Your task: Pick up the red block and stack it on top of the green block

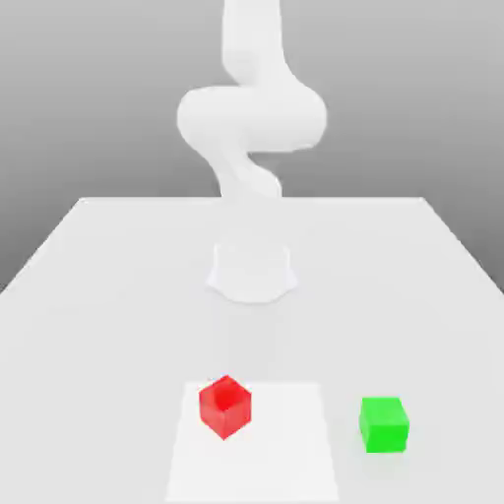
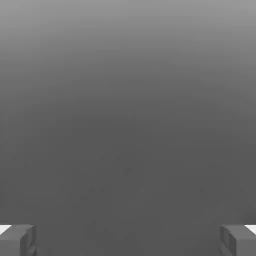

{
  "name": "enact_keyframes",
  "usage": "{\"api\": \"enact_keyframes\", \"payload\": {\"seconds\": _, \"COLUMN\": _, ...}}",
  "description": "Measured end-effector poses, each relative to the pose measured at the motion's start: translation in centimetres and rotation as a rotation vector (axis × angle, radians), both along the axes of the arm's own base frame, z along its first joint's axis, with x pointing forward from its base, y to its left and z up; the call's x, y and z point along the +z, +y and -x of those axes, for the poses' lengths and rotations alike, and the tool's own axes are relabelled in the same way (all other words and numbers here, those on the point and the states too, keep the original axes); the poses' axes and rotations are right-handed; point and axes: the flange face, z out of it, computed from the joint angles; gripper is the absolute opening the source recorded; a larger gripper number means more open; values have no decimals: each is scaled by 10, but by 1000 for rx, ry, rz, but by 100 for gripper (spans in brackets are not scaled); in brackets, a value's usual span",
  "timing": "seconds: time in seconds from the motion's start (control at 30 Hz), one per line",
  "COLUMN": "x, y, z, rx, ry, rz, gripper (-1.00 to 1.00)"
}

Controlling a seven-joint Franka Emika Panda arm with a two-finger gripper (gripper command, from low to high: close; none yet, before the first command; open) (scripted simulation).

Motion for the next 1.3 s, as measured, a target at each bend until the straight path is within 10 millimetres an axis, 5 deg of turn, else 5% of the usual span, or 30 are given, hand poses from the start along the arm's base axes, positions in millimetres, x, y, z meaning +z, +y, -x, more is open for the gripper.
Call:
{"api": "enact_keyframes", "payload": {"seconds": 0.17, "x": -98, "y": -2, "z": -47, "rx": -151, "ry": 145, "rz": -1, "gripper": 0}}
{"api": "enact_keyframes", "payload": {"seconds": 0.33, "x": -199, "y": -17, "z": -69, "rx": -292, "ry": 283, "rz": -33, "gripper": 0}}
{"api": "enact_keyframes", "payload": {"seconds": 0.53, "x": -313, "y": -38, "z": -64, "rx": -454, "ry": 441, "rz": -109, "gripper": 0}}
{"api": "enact_keyframes", "payload": {"seconds": 0.73, "x": -408, "y": -47, "z": -32, "rx": -604, "ry": 582, "rz": -226, "gripper": 0}}
{"api": "enact_keyframes", "payload": {"seconds": 0.87, "x": -451, "y": -43, "z": -6, "rx": -686, "ry": 656, "rz": -314, "gripper": 0}}
{"api": "enact_keyframes", "payload": {"seconds": 1.3, "x": -507, "y": -43, "z": -7, "rx": -705, "ry": 659, "rz": -337, "gripper": 0}}
